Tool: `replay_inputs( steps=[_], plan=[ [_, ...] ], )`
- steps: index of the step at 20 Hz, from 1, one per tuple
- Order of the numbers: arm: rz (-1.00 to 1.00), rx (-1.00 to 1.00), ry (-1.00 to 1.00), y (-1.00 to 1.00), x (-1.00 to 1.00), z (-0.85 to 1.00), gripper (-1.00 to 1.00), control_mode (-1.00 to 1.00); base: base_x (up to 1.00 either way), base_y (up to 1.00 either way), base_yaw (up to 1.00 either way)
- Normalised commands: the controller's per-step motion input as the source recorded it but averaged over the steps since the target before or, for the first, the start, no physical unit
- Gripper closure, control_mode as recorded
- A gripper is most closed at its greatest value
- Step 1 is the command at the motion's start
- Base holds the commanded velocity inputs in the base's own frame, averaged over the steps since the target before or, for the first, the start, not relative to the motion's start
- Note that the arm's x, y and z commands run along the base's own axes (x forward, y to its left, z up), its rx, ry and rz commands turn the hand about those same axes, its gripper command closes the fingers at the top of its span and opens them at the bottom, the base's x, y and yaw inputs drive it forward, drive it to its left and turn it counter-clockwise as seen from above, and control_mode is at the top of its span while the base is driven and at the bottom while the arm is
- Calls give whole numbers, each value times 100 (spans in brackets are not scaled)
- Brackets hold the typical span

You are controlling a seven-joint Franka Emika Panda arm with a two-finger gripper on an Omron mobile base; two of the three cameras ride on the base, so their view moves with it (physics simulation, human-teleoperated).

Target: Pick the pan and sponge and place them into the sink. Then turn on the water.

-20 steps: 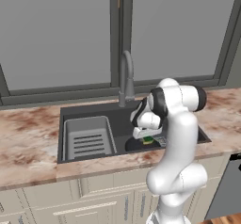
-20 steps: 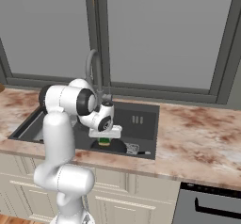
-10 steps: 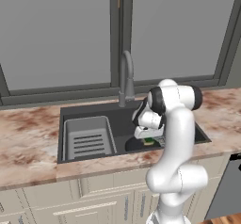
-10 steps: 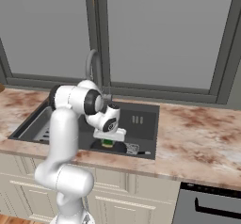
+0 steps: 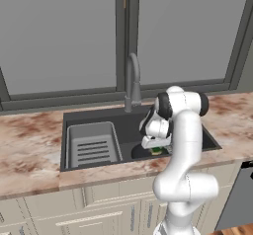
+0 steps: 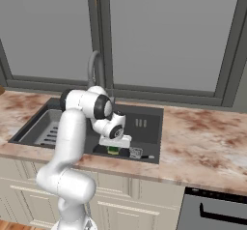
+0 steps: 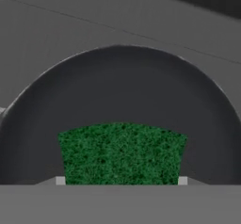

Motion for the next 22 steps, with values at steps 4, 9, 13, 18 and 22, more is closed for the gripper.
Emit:
replay_inputs(
  steps=[4,9,13,18,22],
  plan=[
    [7,0,0,-16,8,-26,-100,-100,0,0,0],
    [7,1,0,-17,12,-22,-100,-100,0,0,0],
    [5,2,0,-13,18,-8,-100,-100,0,0,0],
    [2,4,-2,-16,9,10,-100,-100,0,0,0],
    [0,14,-6,-34,-13,93,-100,-100,0,0,0]
  ],
)
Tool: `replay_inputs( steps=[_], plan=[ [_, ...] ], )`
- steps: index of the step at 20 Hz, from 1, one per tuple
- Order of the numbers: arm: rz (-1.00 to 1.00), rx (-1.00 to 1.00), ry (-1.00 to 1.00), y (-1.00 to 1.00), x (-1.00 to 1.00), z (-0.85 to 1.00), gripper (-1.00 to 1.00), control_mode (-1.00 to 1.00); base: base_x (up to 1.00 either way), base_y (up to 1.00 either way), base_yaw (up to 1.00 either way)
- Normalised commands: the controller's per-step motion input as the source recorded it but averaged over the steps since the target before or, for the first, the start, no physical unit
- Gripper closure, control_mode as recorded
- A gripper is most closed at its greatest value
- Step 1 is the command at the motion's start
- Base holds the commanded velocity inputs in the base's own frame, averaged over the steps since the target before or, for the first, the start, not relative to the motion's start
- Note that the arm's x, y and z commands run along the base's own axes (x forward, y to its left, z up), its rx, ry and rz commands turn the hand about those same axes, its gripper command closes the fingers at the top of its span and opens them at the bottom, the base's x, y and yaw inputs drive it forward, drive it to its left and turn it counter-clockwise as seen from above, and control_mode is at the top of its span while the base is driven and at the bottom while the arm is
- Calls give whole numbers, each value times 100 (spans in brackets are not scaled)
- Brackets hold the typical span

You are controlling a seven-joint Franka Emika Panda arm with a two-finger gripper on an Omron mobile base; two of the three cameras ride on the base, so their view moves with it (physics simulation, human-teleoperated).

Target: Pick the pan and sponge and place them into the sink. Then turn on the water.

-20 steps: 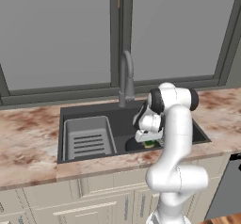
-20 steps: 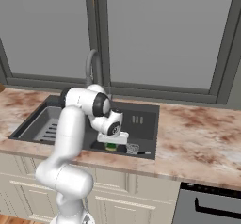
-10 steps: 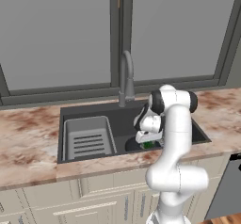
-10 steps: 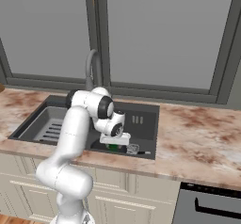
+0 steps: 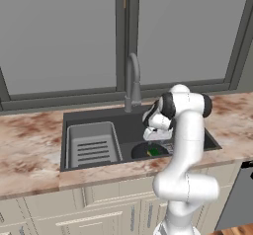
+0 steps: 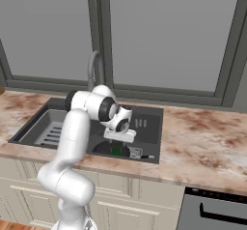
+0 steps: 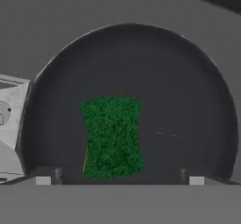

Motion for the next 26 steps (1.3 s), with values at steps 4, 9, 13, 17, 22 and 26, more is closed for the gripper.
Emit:
replay_inputs(
  steps=[4,9,13,17,22,26],
  plan=[
    [0,16,-2,-32,-27,100,-100,-100,0,0,0],
    [-3,13,0,-31,-32,100,-100,-100,0,0,0],
    [-2,9,5,-36,-59,66,-100,-100,0,0,0],
    [-7,1,9,0,-37,-8,-100,-100,0,0,0],
    [-29,47,0,-2,-41,70,-100,-100,0,0,0],
    [-36,54,0,0,-13,91,-100,-100,0,0,0]
  ],
)
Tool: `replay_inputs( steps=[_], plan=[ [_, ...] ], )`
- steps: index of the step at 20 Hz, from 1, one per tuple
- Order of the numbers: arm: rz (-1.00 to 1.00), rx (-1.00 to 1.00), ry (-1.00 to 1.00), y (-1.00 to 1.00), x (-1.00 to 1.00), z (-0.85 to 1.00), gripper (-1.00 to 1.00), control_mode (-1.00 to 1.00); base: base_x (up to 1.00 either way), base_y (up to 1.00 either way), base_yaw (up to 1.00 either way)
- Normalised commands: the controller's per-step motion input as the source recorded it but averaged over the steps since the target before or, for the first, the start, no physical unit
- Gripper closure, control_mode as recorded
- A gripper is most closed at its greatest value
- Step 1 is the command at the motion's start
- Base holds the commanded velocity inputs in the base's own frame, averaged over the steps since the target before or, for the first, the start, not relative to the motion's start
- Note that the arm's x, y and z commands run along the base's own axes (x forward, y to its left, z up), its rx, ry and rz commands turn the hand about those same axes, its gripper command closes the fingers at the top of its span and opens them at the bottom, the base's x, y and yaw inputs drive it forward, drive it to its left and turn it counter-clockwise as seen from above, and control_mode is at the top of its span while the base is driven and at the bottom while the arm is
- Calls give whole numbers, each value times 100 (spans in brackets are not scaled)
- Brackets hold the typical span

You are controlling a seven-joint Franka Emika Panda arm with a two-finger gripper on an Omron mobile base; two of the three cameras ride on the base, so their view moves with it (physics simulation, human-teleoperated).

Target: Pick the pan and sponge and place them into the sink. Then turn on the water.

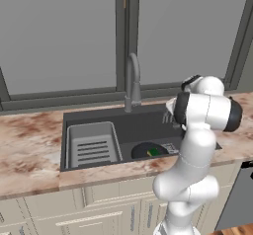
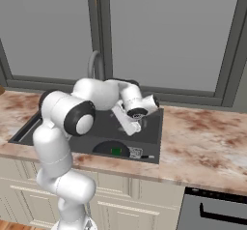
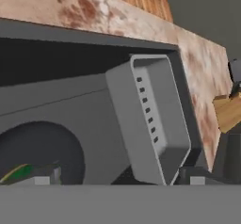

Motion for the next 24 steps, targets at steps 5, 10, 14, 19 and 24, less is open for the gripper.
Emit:
replay_inputs(
  steps=[5,10,14,19,24],
  plan=[
    [-27,54,2,0,0,76,-100,-100,0,0,0],
    [-15,54,19,0,6,61,-100,-100,0,0,0],
    [-1,47,33,0,24,13,-100,-100,0,0,0],
    [0,35,32,10,19,2,-100,-100,0,0,0],
    [-6,33,33,18,7,19,-100,-100,0,0,0]
  ],
)
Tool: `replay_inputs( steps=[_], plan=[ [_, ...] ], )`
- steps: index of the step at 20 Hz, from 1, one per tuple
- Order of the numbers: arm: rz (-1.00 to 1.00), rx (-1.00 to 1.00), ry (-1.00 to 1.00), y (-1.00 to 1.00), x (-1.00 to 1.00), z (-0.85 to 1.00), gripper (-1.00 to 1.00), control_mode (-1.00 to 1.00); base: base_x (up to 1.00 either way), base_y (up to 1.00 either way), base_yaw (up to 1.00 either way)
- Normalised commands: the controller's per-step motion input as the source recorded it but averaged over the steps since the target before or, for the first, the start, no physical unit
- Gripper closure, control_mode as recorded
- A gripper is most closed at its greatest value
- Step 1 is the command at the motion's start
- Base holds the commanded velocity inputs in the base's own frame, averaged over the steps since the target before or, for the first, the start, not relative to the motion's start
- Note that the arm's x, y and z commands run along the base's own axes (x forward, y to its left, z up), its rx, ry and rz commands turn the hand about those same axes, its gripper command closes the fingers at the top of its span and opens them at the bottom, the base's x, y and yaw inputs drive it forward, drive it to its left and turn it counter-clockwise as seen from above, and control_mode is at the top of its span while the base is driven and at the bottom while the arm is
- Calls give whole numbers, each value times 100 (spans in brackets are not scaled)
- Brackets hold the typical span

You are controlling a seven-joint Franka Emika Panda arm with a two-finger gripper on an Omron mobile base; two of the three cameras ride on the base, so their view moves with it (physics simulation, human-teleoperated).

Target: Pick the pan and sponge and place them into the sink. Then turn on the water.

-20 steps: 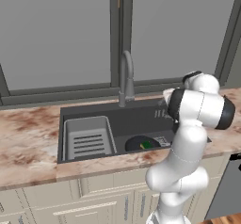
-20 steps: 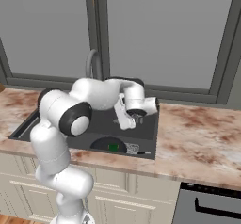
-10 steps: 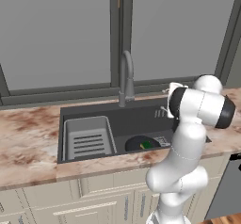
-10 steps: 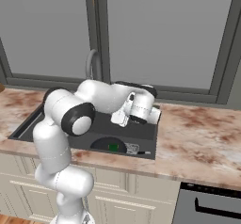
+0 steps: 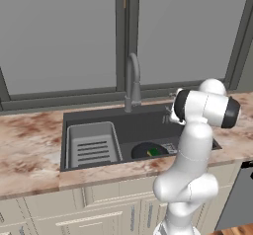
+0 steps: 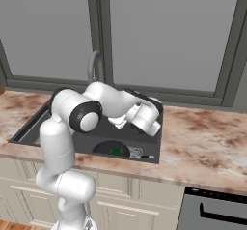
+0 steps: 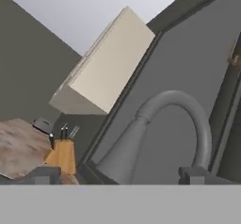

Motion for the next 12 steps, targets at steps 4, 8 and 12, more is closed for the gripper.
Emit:
replay_inputs(
  steps=[4,8,12],
  plan=[
    [-4,25,28,20,4,25,-100,-100,0,0,0],
    [4,4,21,28,0,6,-100,-100,0,0,0],
    [4,0,21,33,8,4,-100,-100,0,0,0]
  ],
)
